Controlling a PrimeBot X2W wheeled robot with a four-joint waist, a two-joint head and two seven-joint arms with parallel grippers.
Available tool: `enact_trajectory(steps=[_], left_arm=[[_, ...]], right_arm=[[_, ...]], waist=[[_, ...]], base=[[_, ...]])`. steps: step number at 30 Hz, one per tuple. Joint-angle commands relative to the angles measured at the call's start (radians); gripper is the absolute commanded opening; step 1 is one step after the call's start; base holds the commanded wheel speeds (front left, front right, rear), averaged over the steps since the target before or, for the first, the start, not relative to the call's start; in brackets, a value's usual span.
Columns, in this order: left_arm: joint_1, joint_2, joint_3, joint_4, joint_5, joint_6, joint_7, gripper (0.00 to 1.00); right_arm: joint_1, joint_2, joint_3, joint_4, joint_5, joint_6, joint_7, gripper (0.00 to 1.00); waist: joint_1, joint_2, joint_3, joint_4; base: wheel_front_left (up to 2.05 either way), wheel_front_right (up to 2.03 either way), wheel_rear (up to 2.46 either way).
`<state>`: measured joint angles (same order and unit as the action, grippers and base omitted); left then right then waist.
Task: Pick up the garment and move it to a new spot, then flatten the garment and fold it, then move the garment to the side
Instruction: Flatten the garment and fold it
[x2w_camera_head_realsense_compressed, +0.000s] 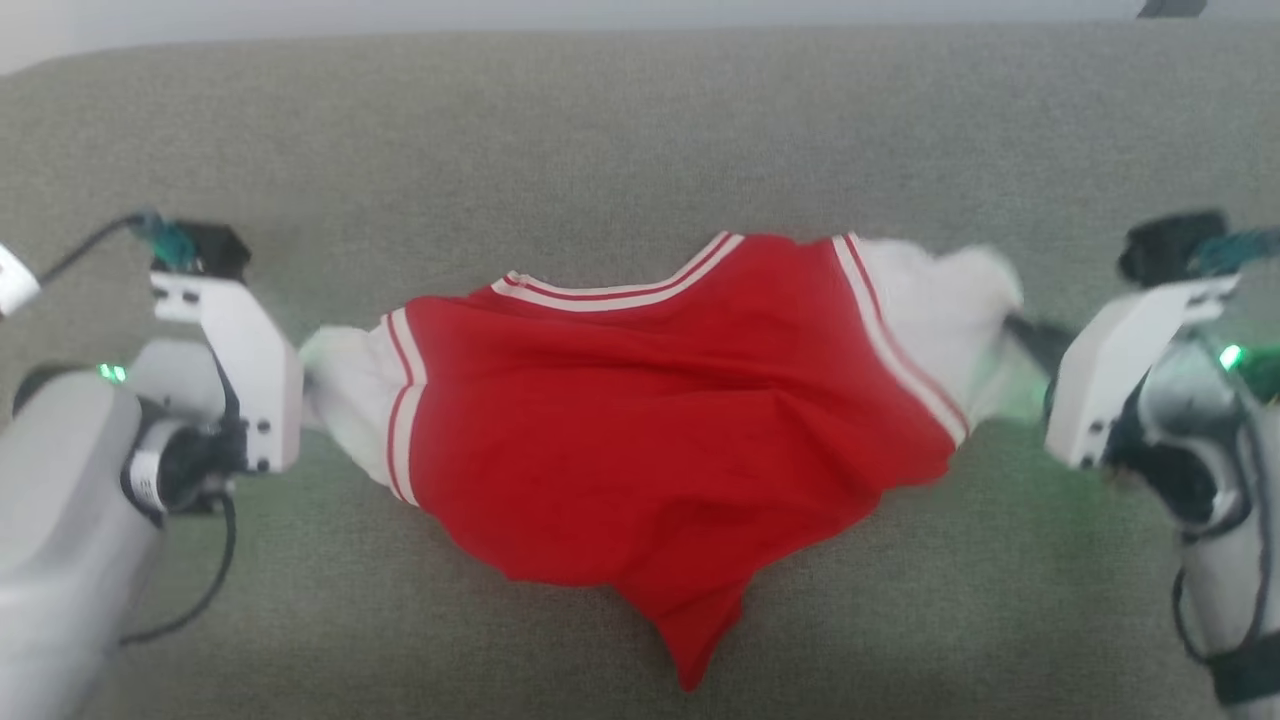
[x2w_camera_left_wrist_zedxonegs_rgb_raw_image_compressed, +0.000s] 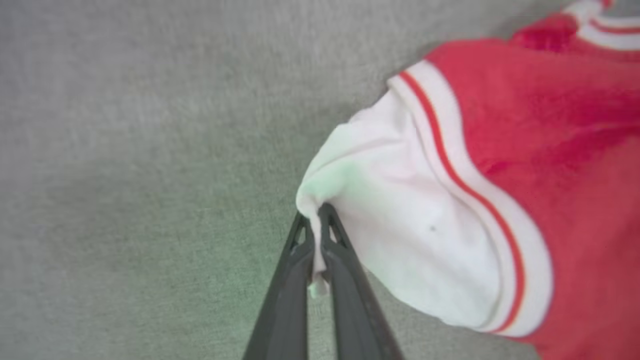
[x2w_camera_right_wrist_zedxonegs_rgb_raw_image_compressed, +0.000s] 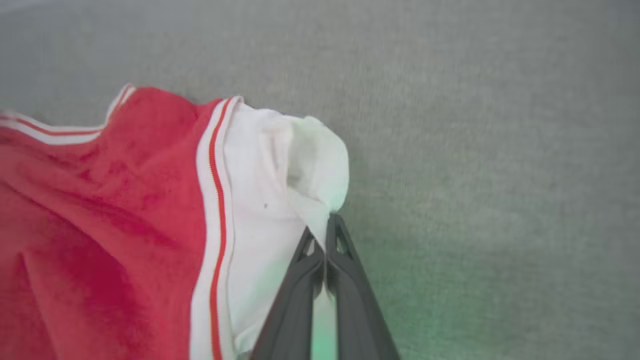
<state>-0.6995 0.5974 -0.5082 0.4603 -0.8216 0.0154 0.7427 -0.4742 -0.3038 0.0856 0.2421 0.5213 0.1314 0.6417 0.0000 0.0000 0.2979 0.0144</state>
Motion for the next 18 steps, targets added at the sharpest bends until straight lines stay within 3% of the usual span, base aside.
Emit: enact_trajectory(steps=[1,18], left_arm=[[-0.028,0.007,0.008,-0.007,0.006,-0.001,-0.012,0.0],[-0.343,0.02,0.027,-0.025,0.095,-0.056,-0.092,0.0]], right_arm=[[-0.027,-0.003,-0.009,0.001,0.001,-0.001,-0.014,0.0],[-0.345,0.012,-0.045,0.031,0.001,-0.001,-0.121,0.0]], waist=[[0.0,0.0,-0.016,0.003],[0.0,0.0,-0.209,0.01]], base=[[0.0,0.0,0.0],[0.0,0.0,0.0]])
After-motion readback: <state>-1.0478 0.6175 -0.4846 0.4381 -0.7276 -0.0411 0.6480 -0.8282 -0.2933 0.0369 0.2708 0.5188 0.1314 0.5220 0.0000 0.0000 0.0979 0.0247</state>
